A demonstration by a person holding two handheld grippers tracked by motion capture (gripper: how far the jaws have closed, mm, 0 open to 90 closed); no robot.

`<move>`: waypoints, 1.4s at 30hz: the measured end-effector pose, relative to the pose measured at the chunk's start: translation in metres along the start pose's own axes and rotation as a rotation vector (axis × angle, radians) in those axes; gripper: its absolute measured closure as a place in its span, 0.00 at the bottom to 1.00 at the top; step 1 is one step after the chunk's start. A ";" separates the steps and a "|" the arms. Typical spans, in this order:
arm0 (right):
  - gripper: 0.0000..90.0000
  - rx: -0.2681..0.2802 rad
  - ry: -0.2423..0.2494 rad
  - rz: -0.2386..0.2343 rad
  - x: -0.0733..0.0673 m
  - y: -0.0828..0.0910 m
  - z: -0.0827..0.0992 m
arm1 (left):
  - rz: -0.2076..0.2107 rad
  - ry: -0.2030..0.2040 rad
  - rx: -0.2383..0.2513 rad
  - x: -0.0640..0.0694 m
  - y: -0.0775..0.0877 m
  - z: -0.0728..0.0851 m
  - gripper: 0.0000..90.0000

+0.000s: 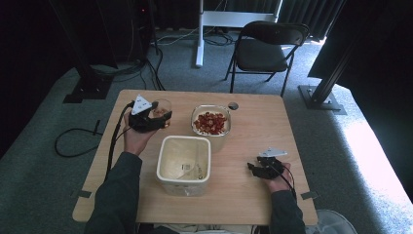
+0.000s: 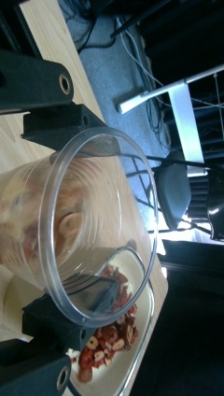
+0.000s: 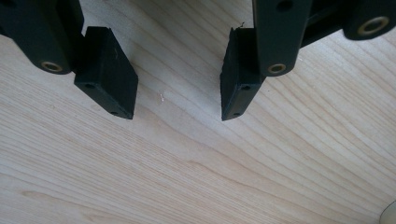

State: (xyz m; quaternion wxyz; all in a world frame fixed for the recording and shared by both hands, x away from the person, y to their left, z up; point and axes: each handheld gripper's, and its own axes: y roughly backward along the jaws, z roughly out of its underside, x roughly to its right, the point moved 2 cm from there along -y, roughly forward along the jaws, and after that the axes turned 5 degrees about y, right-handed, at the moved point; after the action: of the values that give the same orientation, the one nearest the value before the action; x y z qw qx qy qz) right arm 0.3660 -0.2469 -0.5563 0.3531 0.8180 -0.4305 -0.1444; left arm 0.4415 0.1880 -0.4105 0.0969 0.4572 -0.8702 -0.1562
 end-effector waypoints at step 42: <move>0.51 0.006 -0.003 -0.003 0.000 0.001 0.001 | 0.018 -0.052 0.028 0.009 -0.029 -0.024 0.40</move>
State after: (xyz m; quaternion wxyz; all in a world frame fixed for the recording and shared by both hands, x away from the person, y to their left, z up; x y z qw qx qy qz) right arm 0.3652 -0.2480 -0.5568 0.3500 0.8195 -0.4301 -0.1448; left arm 0.4657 0.1606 -0.3979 0.0696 0.4465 -0.8785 -0.1551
